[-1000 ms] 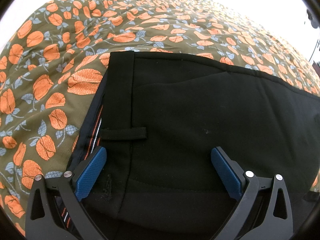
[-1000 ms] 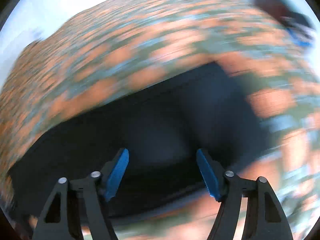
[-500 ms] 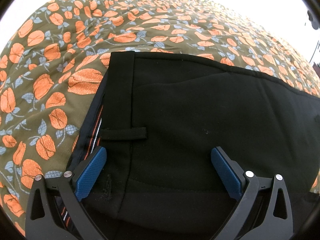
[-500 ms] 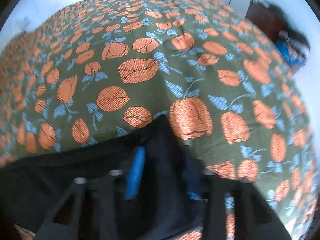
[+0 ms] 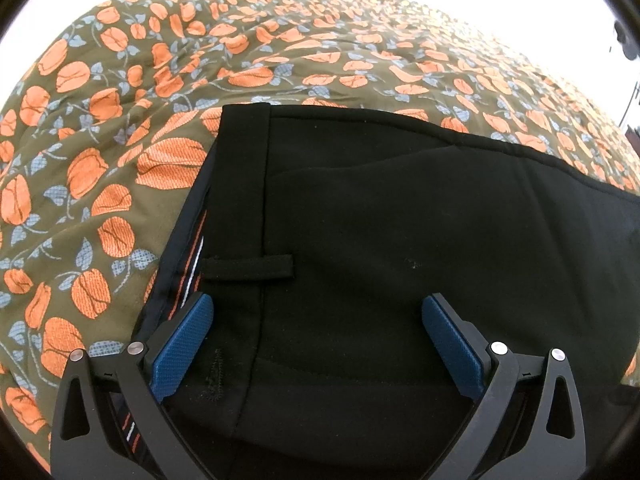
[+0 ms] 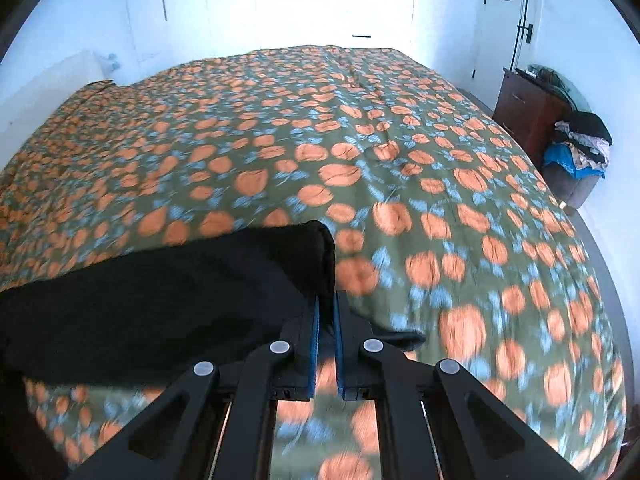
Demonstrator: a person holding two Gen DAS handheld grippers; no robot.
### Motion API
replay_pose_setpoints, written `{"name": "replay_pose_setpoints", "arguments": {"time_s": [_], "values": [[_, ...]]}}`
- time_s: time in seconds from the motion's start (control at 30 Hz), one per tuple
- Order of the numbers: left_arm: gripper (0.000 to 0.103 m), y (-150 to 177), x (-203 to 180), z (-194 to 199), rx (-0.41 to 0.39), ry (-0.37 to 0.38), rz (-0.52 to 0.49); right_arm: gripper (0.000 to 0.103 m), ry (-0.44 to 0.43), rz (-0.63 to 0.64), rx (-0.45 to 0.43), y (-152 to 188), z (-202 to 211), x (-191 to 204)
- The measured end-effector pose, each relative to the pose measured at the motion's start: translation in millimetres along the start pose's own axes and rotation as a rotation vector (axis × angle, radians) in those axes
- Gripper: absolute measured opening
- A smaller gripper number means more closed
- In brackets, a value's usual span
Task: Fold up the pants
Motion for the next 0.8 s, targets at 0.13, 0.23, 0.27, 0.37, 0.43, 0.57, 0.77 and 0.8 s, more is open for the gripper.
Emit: {"name": "replay_pose_setpoints", "arguments": {"time_s": [0.13, 0.23, 0.27, 0.37, 0.43, 0.57, 0.77, 0.8], "values": [[0.103, 0, 0, 0, 0.000, -0.001, 0.000, 0.007, -0.015, -0.011, -0.012, 38, 39, 8], [0.103, 0, 0, 0, 0.000, 0.000, 0.000, 0.006, -0.011, -0.045, -0.001, 74, 70, 7], [0.103, 0, 0, 0, 0.000, -0.001, -0.001, 0.006, -0.003, -0.053, 0.007, 88, 80, 5], [0.103, 0, 1, 0, -0.001, 0.002, 0.001, 0.004, 0.018, -0.096, 0.056, 128, 102, -5], [0.103, 0, 2, 0, 0.000, 0.009, 0.008, 0.005, 0.044, -0.128, 0.099, 154, 112, -14], [0.103, -2, 2, 1, 0.009, 0.012, 0.012, 0.034, 0.123, -0.216, 0.114, 193, 137, -28], [0.101, -6, -24, 57, -0.063, -0.020, 0.008, 0.057, 0.022, -0.285, 0.016, 216, 165, 2], [0.102, -4, -33, 74, -0.091, 0.007, 0.004, 0.057, 0.001, -0.254, 0.009, 216, 165, 14]]}}
Point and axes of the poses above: each gripper's, at about its wrist camera, not at the fingertips, and z roughly against the way its jaws point, x to its left, y to its underside, the point moved 3 cm from there along -z, roughly the way its jaws point, and after that the axes turned 7 degrees about -x, right-handed, at the moved point
